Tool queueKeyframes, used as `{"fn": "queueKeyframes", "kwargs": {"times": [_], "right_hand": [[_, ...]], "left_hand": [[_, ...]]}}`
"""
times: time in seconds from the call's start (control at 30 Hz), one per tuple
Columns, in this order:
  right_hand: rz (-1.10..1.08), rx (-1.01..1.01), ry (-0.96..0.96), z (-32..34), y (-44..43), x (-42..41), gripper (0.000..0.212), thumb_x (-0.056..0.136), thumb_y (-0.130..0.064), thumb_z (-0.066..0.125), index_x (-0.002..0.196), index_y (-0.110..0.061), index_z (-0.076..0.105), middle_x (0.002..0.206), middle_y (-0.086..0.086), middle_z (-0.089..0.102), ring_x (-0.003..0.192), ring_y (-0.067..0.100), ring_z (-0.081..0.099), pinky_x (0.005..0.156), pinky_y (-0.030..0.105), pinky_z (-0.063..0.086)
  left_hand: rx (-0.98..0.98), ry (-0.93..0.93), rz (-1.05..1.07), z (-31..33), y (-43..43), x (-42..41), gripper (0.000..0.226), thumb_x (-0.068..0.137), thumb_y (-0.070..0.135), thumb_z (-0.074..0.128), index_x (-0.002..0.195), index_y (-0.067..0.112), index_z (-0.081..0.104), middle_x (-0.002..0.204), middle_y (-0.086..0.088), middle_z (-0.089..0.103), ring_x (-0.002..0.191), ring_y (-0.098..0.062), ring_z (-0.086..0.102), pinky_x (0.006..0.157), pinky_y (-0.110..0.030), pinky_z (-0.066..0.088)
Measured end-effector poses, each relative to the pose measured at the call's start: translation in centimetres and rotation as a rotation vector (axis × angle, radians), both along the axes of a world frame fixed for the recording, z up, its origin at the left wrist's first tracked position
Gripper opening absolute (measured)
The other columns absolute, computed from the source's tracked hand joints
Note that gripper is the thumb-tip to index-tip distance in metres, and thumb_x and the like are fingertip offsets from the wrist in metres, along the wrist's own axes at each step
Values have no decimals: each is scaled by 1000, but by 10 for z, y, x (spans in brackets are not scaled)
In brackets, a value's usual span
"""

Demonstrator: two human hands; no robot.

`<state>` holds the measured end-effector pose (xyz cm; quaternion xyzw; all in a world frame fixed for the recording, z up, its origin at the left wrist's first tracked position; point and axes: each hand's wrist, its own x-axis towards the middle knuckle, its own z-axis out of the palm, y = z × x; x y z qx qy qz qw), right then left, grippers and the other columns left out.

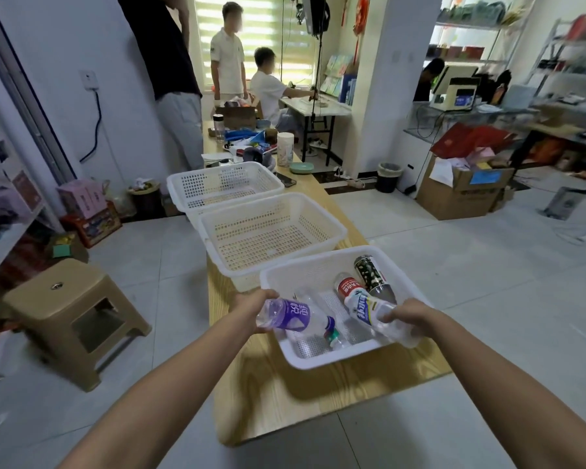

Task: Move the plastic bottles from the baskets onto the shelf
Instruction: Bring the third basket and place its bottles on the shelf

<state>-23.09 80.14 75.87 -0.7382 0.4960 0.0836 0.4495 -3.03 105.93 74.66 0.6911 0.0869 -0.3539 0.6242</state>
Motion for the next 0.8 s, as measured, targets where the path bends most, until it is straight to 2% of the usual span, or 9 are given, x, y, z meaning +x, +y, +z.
{"fn": "queueKeyframes", "kwargs": {"times": [0.1, 0.2, 0.27, 0.33, 0.5, 0.6, 0.67, 0.73, 0.8], "right_hand": [[-263, 400, -214, -12, 0, -31, 60, 73, -25, 78, 124, -1, 55, 108, 20, 66, 89, 32, 66, 79, 41, 54], [-461, 676, -468, -16, 19, -65, 27, 86, -16, 65, 108, -1, 60, 78, 16, 71, 58, 26, 68, 54, 33, 57], [-513, 792, -692, -27, 33, -85, 39, 73, -15, 79, 104, -1, 61, 74, 13, 70, 56, 23, 68, 51, 28, 55], [-517, 807, -863, -36, 43, -102, 75, 50, -21, 93, 114, -3, 58, 83, 9, 69, 65, 18, 68, 57, 25, 54], [-505, 879, -1114, -25, 59, -148, 83, 28, -14, 98, 104, -8, 67, 89, 12, 71, 73, 23, 71, 64, 32, 59], [-457, 846, -1114, -17, 63, -180, 76, 23, -10, 97, 94, -2, 74, 91, 16, 71, 74, 25, 71, 62, 33, 59], [-399, 774, -1079, -9, 68, -198, 78, 29, -10, 96, 101, 4, 70, 96, 19, 69, 79, 27, 71, 69, 33, 59], [-372, 695, -1052, -7, 69, -214, 90, 33, -9, 94, 114, 8, 60, 102, 22, 67, 84, 30, 70, 77, 38, 58], [-398, 625, -1035, -7, 70, -225, 102, 33, -7, 94, 124, 8, 52, 110, 23, 65, 90, 32, 69, 83, 44, 56]], "left_hand": [[-78, 85, 14, -6, 5, -18, 65, 61, 15, 83, 117, 4, 52, 113, -20, 61, 90, -41, 67, 67, -56, 58], [-130, 184, 16, -3, 8, -50, 63, 64, 25, 85, 115, 5, 54, 117, -17, 59, 100, -37, 63, 63, -48, 59], [-184, 239, 13, -1, 9, -75, 50, 77, 27, 78, 117, 7, 54, 113, -17, 57, 96, -33, 62, 58, -44, 59], [-323, 365, 4, 1, 7, -102, 52, 77, 24, 77, 119, 4, 54, 115, -21, 57, 91, -35, 65, 58, -45, 60], [-577, 463, -135, 8, -7, -152, 105, 18, 10, 99, 113, -5, 55, 100, -26, 68, 90, -38, 66, 70, -48, 58], [-579, 430, -269, 9, -18, -172, 102, 31, 17, 98, 119, -4, 53, 97, -27, 68, 83, -38, 68, 82, -50, 56], [-559, 384, -354, 8, -28, -183, 110, 23, 22, 99, 119, -1, 53, 105, -25, 68, 88, -36, 68, 90, -49, 52], [-547, 372, -444, 12, -39, -196, 113, 18, 20, 99, 120, 1, 53, 105, -22, 68, 90, -34, 68, 83, -46, 56], [-546, 375, -523, 16, -50, -207, 105, 30, 14, 98, 123, 1, 53, 105, -20, 69, 90, -32, 68, 79, -45, 56]]}}
